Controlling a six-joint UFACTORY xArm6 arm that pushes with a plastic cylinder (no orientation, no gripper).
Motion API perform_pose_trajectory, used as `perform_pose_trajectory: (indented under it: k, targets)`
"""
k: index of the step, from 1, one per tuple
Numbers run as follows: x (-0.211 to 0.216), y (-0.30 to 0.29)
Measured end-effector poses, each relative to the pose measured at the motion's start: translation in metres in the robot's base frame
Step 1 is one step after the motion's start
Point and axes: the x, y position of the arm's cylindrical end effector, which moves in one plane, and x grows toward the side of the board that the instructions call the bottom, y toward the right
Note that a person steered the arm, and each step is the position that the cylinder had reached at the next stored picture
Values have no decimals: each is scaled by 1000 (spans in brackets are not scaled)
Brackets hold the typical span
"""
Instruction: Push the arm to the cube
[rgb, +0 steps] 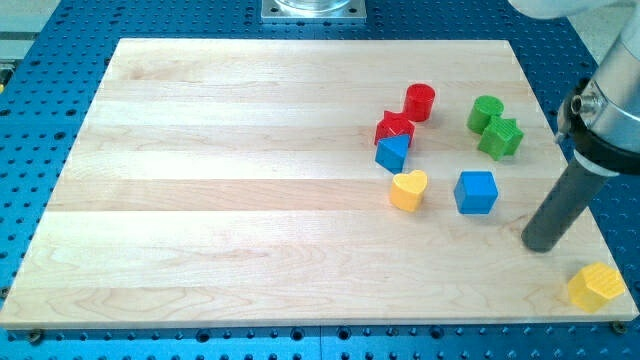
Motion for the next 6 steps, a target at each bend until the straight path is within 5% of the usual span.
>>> perform_pose_trajectory:
  k: [3,5,6]
  targets:
    - [2,-1]
    - [-100,2]
    - [-100,-2]
